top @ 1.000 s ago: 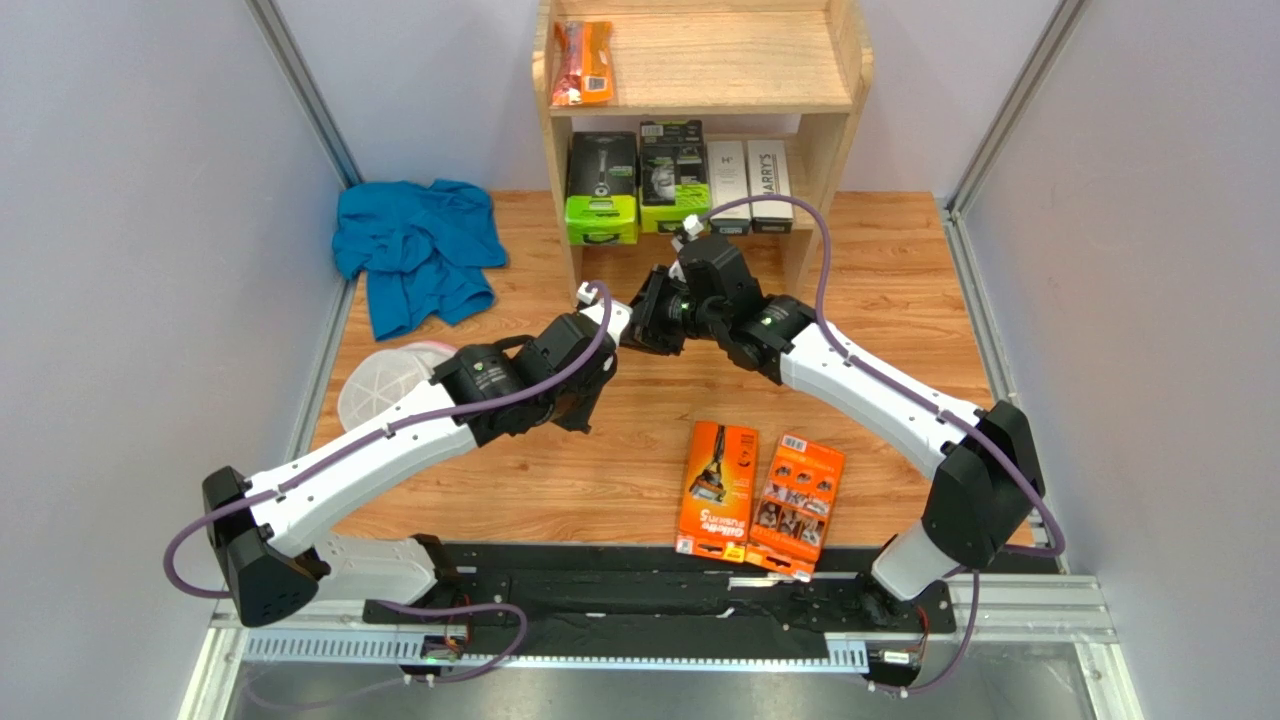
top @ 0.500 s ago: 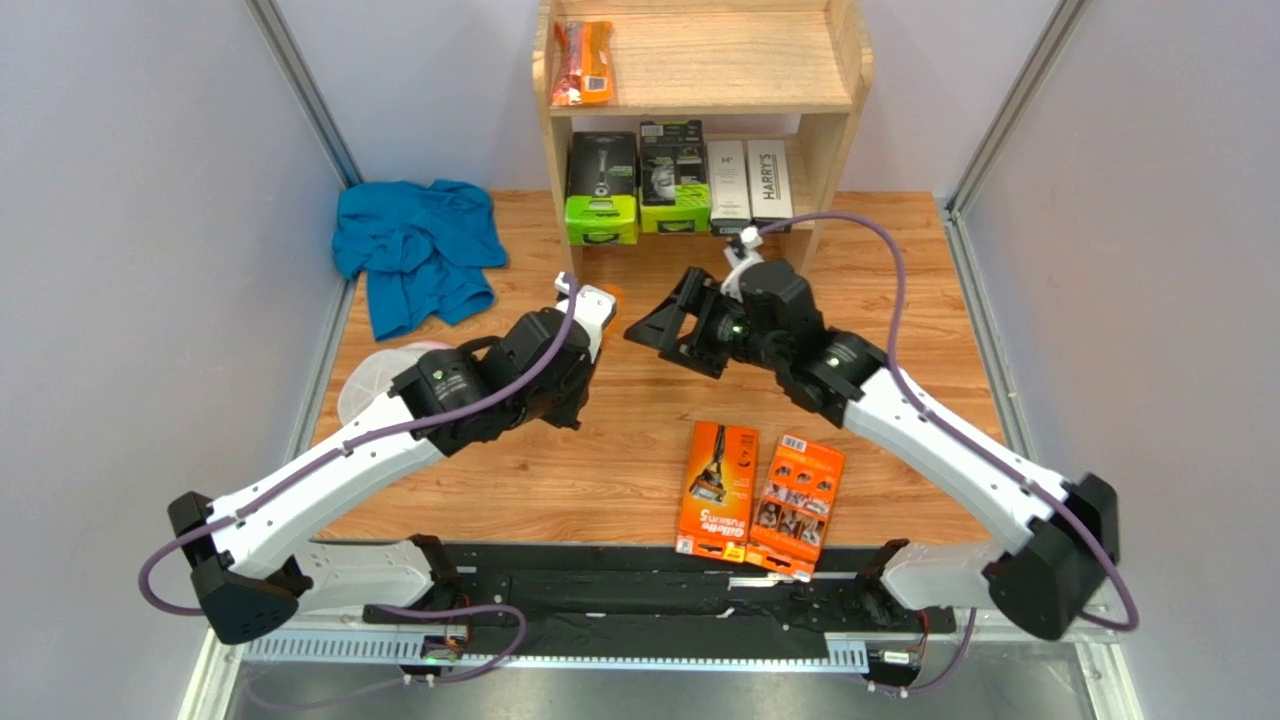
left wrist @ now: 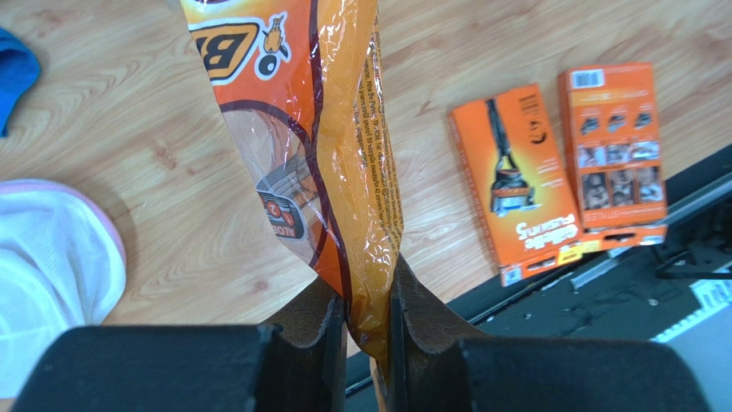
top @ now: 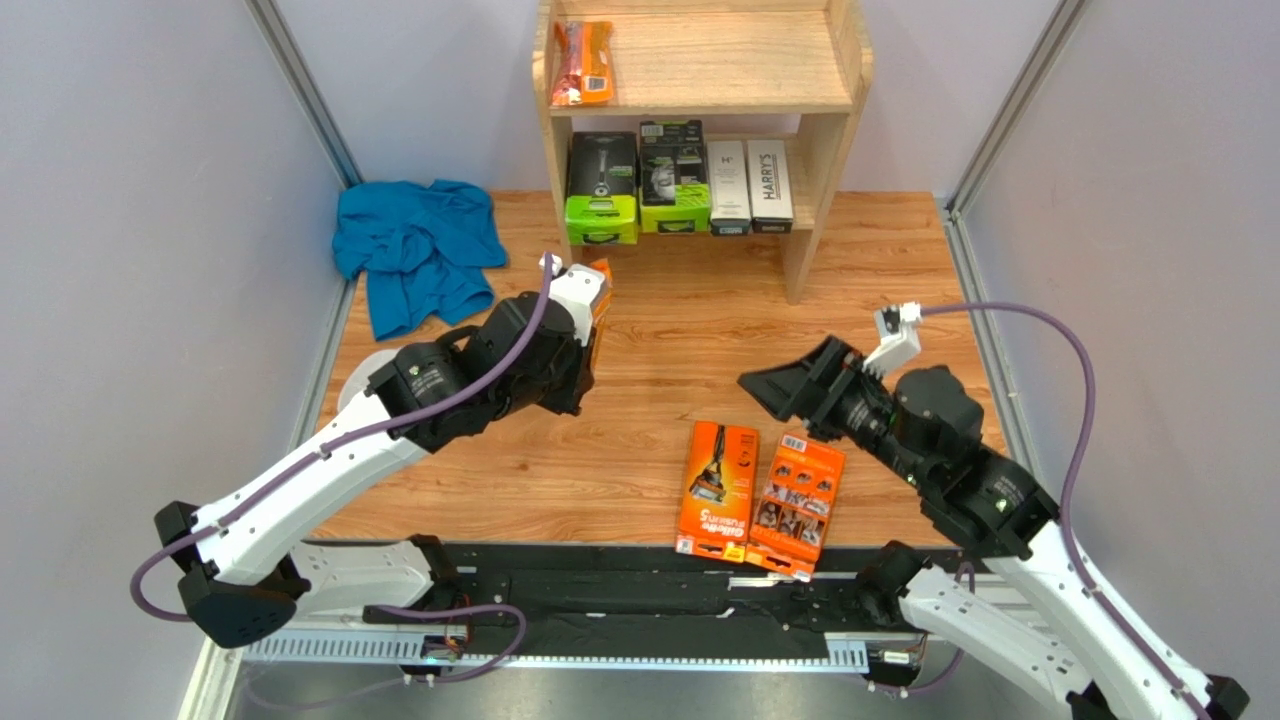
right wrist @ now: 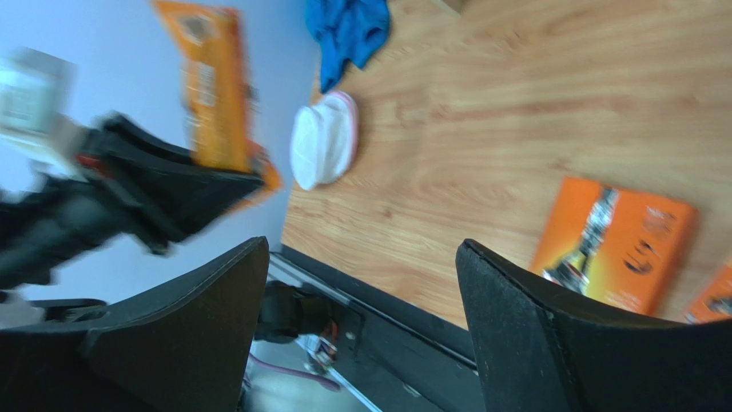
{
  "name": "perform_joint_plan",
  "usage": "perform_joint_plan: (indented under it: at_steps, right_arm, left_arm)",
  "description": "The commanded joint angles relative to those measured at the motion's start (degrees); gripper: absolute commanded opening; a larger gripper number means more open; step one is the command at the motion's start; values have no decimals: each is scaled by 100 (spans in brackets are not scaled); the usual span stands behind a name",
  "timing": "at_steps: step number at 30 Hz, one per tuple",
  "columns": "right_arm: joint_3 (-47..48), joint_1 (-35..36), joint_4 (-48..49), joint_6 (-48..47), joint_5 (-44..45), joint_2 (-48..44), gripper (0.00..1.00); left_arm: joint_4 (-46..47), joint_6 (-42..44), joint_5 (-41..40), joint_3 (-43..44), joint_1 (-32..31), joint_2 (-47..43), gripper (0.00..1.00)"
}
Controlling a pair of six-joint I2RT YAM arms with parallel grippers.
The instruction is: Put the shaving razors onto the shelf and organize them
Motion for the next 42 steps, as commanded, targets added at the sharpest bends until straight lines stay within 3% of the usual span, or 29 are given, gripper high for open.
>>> perform_joint_plan:
  at_steps: [1, 7, 14, 23, 27, 31, 36, 42]
  right_arm:
    - [-1108, -6, -651, 236, 88, -609, 84]
    - [-2506, -6, -519, 642, -114, -1637, 83]
    - [-2516, 3, -1213, 343, -88, -1937, 83]
    - [-2332, 3, -1248, 299, -70, -1911, 84]
    - [-2253, -6, -1275, 281, -27, -1929, 84]
    - [-2130, 3, -1292, 246, 0, -1902, 84]
    - [-1980, 3, -1319, 194, 35, -1849, 84]
    - [-1910, 3, -1345, 176, 26, -1832, 83]
  left_arm:
    - [386, 8, 389, 634, 6, 79, 0]
    - [53, 324, 706, 1934, 23, 641, 0]
    - [-220, 571, 1514, 3586, 392, 1440, 0]
    - [-598, 422, 2850, 6144, 1252, 2785, 0]
    - [163, -183, 3842, 6392, 1780, 3032, 0]
    - [1368, -1481, 5133, 6216, 2343, 3252, 0]
    - [2774, -2644, 5742, 6452, 2756, 3823, 0]
    - [3224, -3488, 5884, 7086, 2906, 4702, 0]
